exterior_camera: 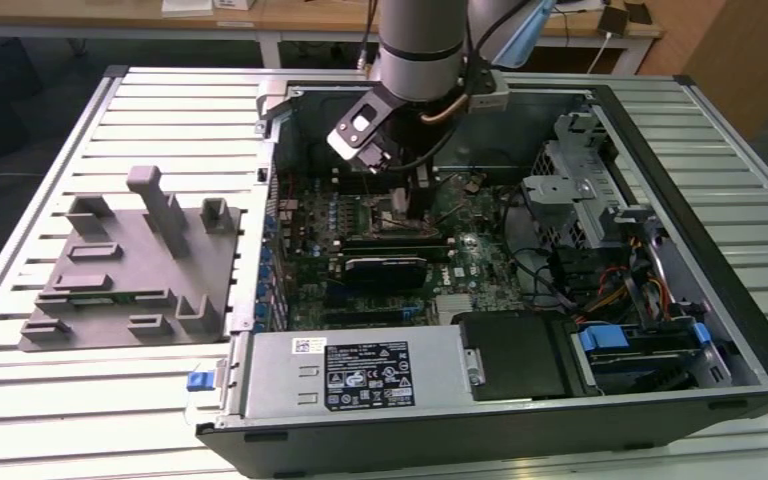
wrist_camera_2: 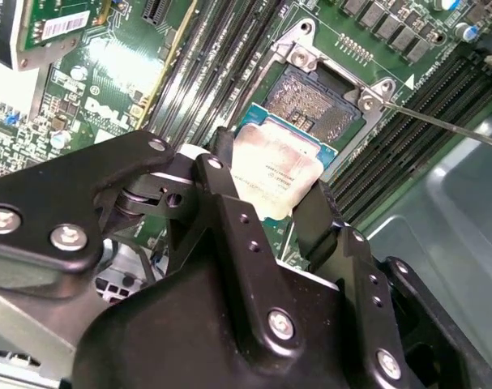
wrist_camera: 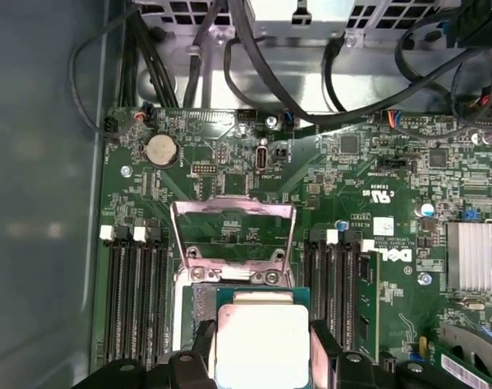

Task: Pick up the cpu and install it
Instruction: 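Place the cpu into insertion slot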

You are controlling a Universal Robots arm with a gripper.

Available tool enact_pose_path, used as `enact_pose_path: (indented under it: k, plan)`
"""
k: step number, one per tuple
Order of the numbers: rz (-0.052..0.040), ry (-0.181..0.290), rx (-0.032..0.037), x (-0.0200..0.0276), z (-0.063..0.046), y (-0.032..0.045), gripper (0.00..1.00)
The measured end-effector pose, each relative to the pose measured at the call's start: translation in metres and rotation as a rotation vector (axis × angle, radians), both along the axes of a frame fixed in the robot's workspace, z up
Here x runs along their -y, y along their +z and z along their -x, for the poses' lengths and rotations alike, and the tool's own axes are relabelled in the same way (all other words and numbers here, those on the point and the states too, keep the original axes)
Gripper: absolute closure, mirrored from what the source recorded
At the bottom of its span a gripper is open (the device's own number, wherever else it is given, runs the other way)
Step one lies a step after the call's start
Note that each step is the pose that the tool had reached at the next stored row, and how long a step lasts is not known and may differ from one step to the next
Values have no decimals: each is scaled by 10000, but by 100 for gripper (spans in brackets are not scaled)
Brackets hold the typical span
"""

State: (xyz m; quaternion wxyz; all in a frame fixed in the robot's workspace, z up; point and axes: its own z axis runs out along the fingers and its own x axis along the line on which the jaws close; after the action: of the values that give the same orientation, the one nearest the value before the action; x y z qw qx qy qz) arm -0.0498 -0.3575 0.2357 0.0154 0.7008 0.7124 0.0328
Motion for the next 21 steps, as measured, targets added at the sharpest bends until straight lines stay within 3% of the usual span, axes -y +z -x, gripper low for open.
enact_pose_path:
  k: [8,14,21]
  plan:
    - [20,239,3,-27,8,-83,46]
    - [104,305,2,-39,29,-136,46]
    - [105,268,3,-66,29,-178,46]
